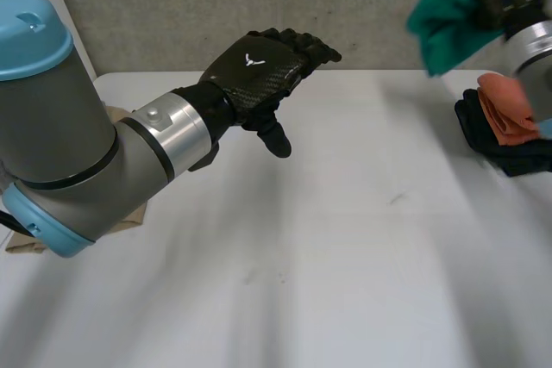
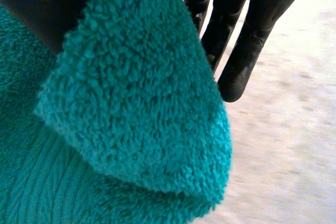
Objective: Fold the laundry.
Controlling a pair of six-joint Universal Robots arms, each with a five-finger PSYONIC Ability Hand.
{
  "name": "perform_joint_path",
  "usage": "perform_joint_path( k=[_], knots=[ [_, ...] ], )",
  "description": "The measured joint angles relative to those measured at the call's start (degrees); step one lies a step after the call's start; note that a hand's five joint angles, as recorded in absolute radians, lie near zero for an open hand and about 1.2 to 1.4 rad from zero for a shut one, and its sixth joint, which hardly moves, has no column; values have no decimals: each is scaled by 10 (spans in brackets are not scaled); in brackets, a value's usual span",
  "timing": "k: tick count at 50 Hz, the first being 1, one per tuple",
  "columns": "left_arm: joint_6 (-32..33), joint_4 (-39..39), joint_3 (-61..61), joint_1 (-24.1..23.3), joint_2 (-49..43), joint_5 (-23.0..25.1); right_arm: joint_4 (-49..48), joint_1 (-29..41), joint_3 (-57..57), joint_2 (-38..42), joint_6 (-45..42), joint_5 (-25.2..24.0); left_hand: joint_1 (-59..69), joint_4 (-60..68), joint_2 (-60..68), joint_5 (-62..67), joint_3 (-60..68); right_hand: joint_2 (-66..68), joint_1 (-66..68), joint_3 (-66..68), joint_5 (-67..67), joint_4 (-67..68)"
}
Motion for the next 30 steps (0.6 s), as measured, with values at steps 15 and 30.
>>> perform_joint_path(
  k=[15, 30],
  knots=[
    [0, 2, -8, -7, -4, 0, -70, -183, -7, 118, 37, -96, 0, 0, 0, 0, 0, 0, 0, 0, 0, 0],
    [0, 3, -17, -10, -8, 0, -181, -266, 258, 26, 42, -195, 0, 0, 0, 0, 0, -80, -76, -64, -53, -69]
  ],
)
